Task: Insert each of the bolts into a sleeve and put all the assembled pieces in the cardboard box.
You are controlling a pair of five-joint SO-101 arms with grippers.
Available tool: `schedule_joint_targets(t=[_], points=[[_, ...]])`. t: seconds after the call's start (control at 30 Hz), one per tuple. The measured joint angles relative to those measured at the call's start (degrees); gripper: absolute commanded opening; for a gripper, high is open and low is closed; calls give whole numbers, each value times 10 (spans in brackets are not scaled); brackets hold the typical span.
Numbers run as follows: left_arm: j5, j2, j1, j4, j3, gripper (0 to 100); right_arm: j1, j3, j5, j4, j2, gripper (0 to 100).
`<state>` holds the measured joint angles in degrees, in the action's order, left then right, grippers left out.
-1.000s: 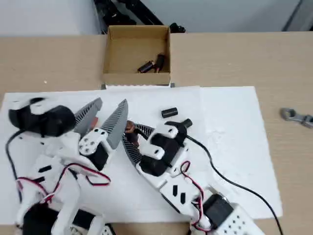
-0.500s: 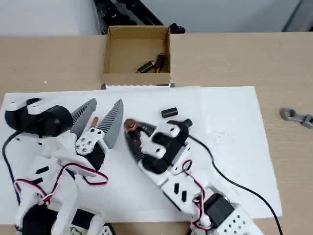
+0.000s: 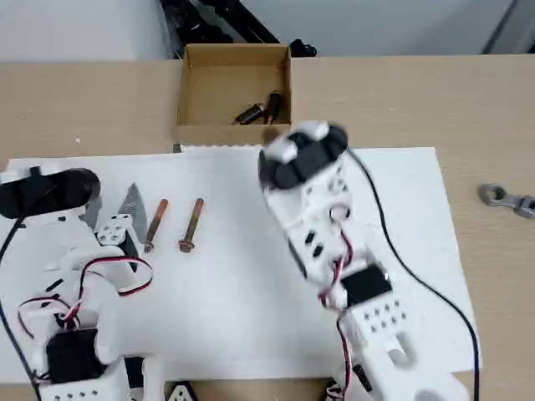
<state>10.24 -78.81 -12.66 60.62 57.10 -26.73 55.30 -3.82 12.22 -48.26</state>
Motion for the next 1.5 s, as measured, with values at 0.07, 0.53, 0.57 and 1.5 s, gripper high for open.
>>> schedule_joint_targets(t=[0.07,0.53,0.57,1.5], points=[[0,0,-20,0,16,24,7,-57,0,-2,58,2],[-106,1,-59,-6,151,6,45,-477,14,-4,504,2],[-116,1,-62,-10,160,6,44,-506,14,-4,536,2],[-229,1,-141,-8,207,6,44,-753,14,113,844,236]])
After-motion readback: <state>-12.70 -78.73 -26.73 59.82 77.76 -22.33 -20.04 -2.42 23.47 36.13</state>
